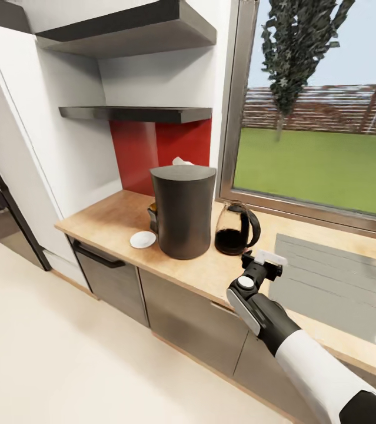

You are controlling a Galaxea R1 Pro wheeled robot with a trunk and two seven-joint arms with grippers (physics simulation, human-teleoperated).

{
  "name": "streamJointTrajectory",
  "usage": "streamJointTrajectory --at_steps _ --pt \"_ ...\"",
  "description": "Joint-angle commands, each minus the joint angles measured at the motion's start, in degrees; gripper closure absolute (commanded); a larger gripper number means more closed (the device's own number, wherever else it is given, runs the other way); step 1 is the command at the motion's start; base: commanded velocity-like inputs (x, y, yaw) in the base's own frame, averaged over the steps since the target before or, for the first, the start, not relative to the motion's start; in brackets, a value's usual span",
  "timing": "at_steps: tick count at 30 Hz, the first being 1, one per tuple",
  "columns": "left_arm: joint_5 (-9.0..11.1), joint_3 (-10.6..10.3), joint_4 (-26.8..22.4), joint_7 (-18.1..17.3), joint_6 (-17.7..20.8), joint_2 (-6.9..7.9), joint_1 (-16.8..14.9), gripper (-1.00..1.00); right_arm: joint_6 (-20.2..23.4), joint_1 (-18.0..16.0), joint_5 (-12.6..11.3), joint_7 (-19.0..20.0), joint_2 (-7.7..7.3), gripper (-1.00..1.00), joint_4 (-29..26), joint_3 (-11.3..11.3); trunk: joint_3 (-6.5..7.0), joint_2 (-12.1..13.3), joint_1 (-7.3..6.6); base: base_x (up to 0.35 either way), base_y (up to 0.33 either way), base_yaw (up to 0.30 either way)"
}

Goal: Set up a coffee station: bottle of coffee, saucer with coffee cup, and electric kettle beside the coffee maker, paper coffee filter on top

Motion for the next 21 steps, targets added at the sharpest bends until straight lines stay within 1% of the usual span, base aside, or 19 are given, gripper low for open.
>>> streamJointTrajectory --at_steps 1,5,14,17,19,21 --pt "0.6 -0.4 -0.1 -0.2 -0.1 0.01 0.0 -1.0 0.1 -0.1 -0.4 -0.4 -0.05 -1.0 -0.1 0.3 -0.12 -0.1 0.01 -0.23 0.184 0.0" --pt "0.6 -0.5 -0.1 -0.2 -0.1 -0.08 0.0 -1.0 0.1 0.1 -0.4 -0.4 -0.04 -1.0 -0.1 0.3 -0.12 -0.1 0.01 -0.129 0.113 0.0" --pt "0.5 -0.4 -0.2 -0.2 -0.1 -0.11 0.0 -1.0 0.1 0.4 -0.4 0.2 0.1 -1.0 -0.2 0.4 -0.12 -0.1 0.01 -0.017 0.016 0.0" --pt "0.5 -0.4 -0.3 -0.2 -0.1 -0.17 0.0 -1.0 0.2 0.6 -0.4 0.6 0.76 -1.0 -0.2 0.4 -0.12 -0.1 0.01 -0.002 0.001 0.0" --pt "0.5 -0.3 -0.6 -0.2 -0.1 -0.19 0.0 -1.0 0.2 1.0 -0.3 0.8 1.94 -1.0 -0.2 0.5 -0.12 -0.1 0.01 0.0 0.0 0.0" --pt "0.4 -0.2 -0.7 -0.2 -0.1 -0.24 -0.1 -1.0 0.1 1.4 -0.3 0.9 2.55 -1.0 -0.2 0.5 -0.12 -0.1 0.01 -0.005 0.005 0.0"
